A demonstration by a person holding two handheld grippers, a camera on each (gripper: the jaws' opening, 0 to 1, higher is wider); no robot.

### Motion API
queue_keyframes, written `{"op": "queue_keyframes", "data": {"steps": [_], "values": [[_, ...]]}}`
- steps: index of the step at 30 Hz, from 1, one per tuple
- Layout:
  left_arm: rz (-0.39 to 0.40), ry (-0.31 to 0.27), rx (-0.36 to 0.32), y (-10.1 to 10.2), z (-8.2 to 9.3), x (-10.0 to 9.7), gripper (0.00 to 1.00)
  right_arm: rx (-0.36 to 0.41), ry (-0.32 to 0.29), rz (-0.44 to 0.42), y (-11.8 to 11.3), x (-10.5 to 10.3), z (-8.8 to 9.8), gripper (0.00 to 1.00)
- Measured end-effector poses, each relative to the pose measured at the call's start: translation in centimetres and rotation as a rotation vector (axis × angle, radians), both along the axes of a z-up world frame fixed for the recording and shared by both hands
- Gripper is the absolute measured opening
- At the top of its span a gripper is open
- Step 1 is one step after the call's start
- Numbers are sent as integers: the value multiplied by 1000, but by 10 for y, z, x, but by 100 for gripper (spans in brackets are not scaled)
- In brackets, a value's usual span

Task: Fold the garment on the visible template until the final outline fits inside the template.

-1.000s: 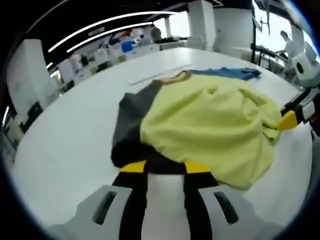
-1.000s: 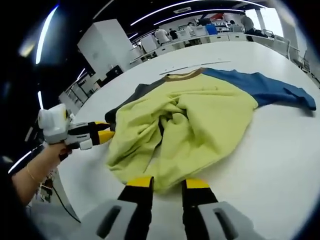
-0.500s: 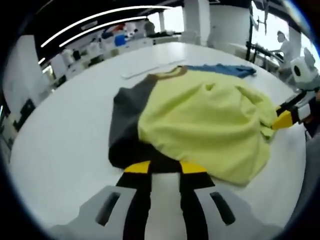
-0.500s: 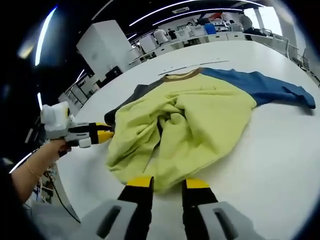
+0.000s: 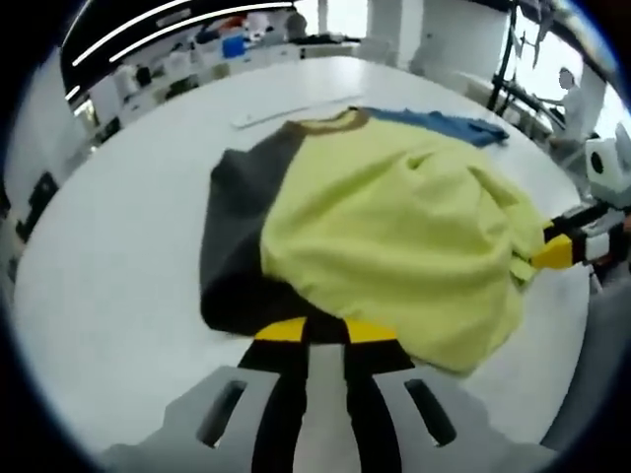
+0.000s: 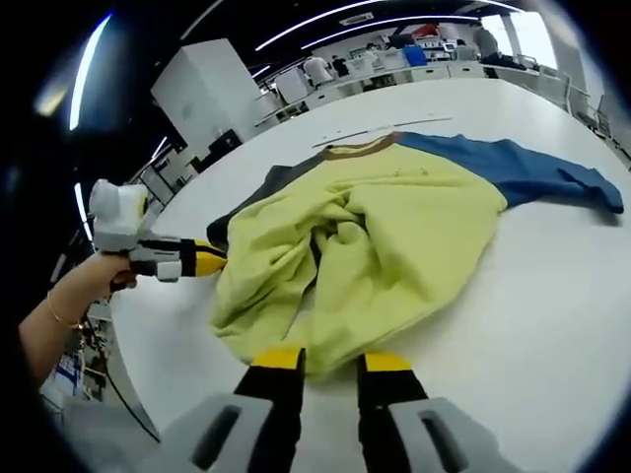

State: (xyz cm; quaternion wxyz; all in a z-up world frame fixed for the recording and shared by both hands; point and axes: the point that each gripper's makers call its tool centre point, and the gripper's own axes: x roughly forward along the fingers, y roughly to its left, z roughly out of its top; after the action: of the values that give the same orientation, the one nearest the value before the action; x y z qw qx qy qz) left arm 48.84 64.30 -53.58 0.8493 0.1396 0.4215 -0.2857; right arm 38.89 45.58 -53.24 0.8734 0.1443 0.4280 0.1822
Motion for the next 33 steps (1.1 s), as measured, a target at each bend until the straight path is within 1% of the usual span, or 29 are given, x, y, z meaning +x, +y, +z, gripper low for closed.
{"op": "queue_keyframes", "data": {"steps": [3, 5, 6, 10, 13, 14, 15, 16, 18, 23, 25, 26, 30, 33], "values": [[9, 2, -7, 0, 0, 0, 7, -3, -1, -2, -1, 1, 0, 17], [18, 5, -25, -1, -1, 0, 0, -2, 1, -2, 0, 1, 0, 17], [30, 11, -43, -1, -1, -1, 0, -3, 1, -1, 0, 1, 0, 17], [23, 4, -44, 0, -1, -1, 0, -5, -1, 3, 1, 1, 0, 16], [18, 2, -34, -1, -1, -1, 0, -7, -12, 14, 0, 1, 1, 8], [6, -14, -25, -2, 0, -3, 0, -15, -21, 22, -1, 1, 2, 5], [9, -15, -26, -2, 0, -3, 0, -16, -25, 23, -1, 2, 2, 0], [27, -16, -36, -2, 1, -4, 0, -18, -37, 32, -2, 3, 4, 0], [44, -12, -54, -1, 2, -6, 0, -16, -42, 35, -3, 3, 6, 0], [77, -32, -80, 7, 13, -7, 0, -6, -52, 51, -6, 0, 13, 0], [90, -35, -90, 11, 17, -7, 0, -15, -57, 59, -10, -1, 15, 0], [94, -36, -90, 13, 18, -7, 0, -20, -58, 64, -12, -2, 16, 0], [101, -57, -50, 27, 21, -6, 0, -33, -65, 73, -23, -6, 23, 0], [117, -60, -42, 35, 22, -6, 0, -60, -63, 94, -31, -10, 24, 0]]}}
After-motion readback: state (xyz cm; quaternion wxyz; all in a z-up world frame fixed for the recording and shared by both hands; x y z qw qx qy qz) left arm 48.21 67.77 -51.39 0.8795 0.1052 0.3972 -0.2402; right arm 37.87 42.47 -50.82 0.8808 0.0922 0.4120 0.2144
